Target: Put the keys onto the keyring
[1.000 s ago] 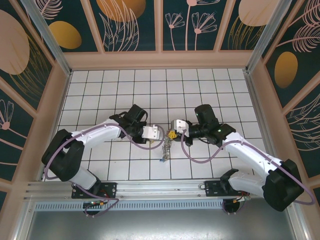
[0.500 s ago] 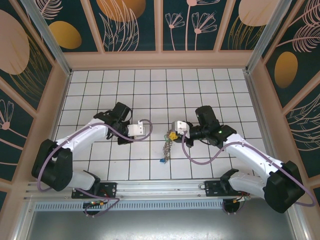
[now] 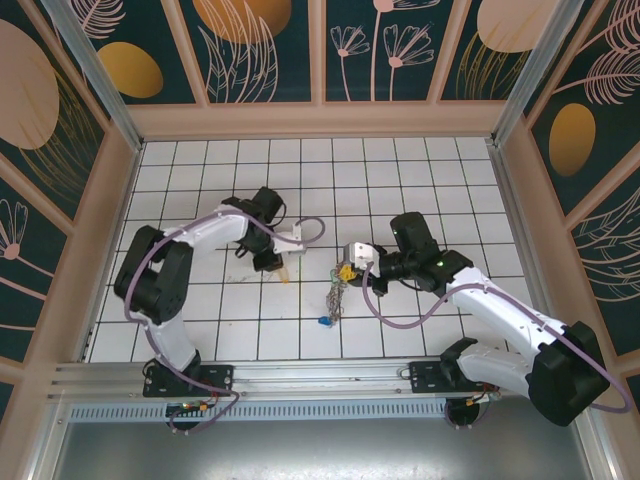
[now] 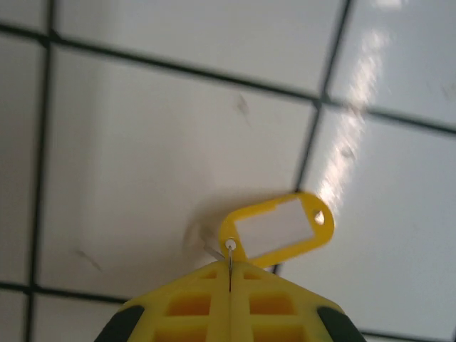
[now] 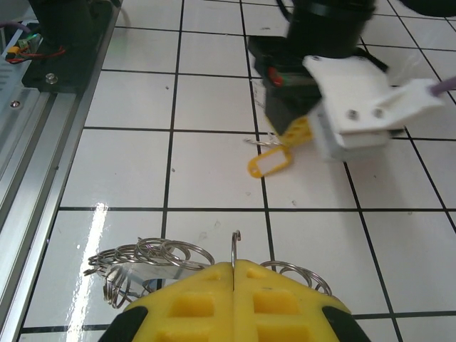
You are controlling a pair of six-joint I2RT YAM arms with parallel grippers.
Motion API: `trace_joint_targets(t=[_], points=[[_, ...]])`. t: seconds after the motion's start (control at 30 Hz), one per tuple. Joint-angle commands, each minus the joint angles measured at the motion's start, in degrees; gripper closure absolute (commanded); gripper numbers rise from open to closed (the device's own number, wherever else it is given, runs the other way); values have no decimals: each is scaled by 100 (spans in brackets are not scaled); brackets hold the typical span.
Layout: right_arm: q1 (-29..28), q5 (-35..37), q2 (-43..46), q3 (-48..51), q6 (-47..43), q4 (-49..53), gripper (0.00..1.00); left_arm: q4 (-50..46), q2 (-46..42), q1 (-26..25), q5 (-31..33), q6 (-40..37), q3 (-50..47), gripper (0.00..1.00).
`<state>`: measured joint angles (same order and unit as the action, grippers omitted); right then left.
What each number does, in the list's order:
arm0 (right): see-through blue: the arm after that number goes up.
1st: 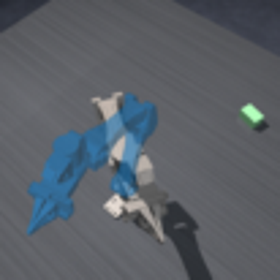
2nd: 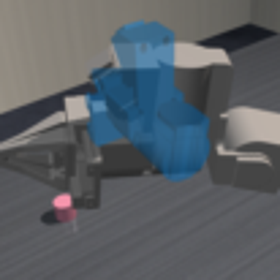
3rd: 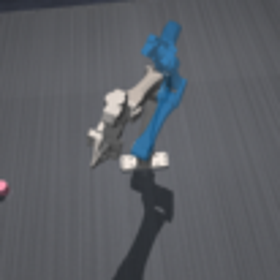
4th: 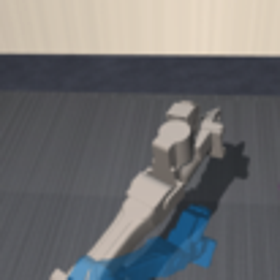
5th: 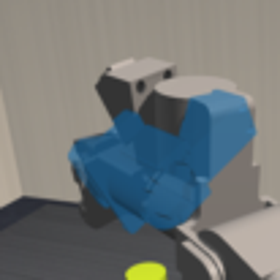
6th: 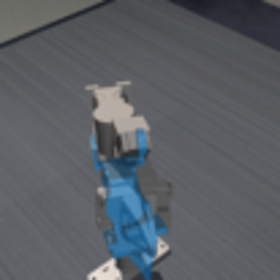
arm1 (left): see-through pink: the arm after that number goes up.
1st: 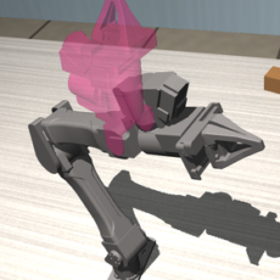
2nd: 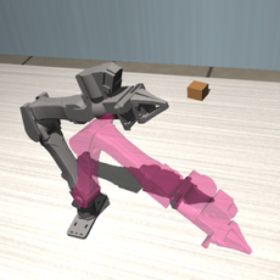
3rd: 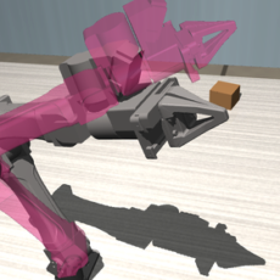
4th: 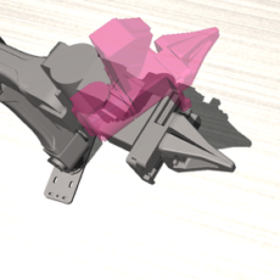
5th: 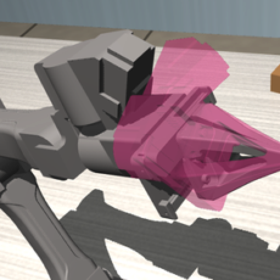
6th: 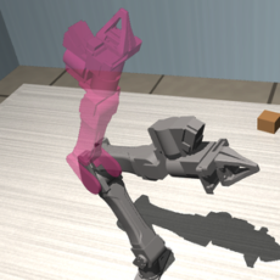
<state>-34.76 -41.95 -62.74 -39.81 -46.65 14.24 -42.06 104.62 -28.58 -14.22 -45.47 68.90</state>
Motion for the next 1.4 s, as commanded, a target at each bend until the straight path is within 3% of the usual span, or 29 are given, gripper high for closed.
trace_joint_targets(t=[0.0,0.13,0.33,0.37,0.4,0.43,0.57,0.7,0.8,0.9,0.93,1.03,1.1,1.17,1.27,1.37], points=[[2,-54,174,-139,-153,111,100,-92,510,-103,-265,322,324,100],[40,-34,240,-133,-157,167,100,47,862,-113,-204,526,468,93],[74,-49,262,-68,-140,129,100,332,814,-110,-566,667,462,75],[66,-52,255,-69,-140,118,100,346,753,-113,-607,648,431,61],[66,-55,251,-63,-142,110,100,345,677,-113,-667,614,402,35],[68,-63,245,-69,-138,102,100,286,567,-112,-783,541,396,2],[68,-74,254,-23,-131,25,100,427,-199,-98,-1156,511,231,1],[67,-66,296,57,-116,-94,100,1287,-1328,-26,-1671,631,-207,1],[79,-70,311,71,-118,-121,100,2639,-2206,10,-2427,980,-871,1],[78,-45,334,103,-105,-173,100,4816,-2738,-4,-3481,2179,-1766,1],[81,-41,346,114,-88,-197,100,5154,-2739,-49,-3787,2321,-1905,1],[75,-42,355,157,-38,-282,100,4441,-2510,-534,-3634,1444,-1746,1],[80,-57,355,191,16,-363,100,4290,-2385,-735,-3763,955,-1775,10],[86,-99,365,222,84,-434,100,4782,-2324,-790,-4324,822,-2002,30],[93,-114,397,253,138,-488,100,4988,-2184,-925,-4061,815,-2091,40],[121,-102,438,305,171,-522,100,4329,-1936,-928,-3989,419,-1804,49]])
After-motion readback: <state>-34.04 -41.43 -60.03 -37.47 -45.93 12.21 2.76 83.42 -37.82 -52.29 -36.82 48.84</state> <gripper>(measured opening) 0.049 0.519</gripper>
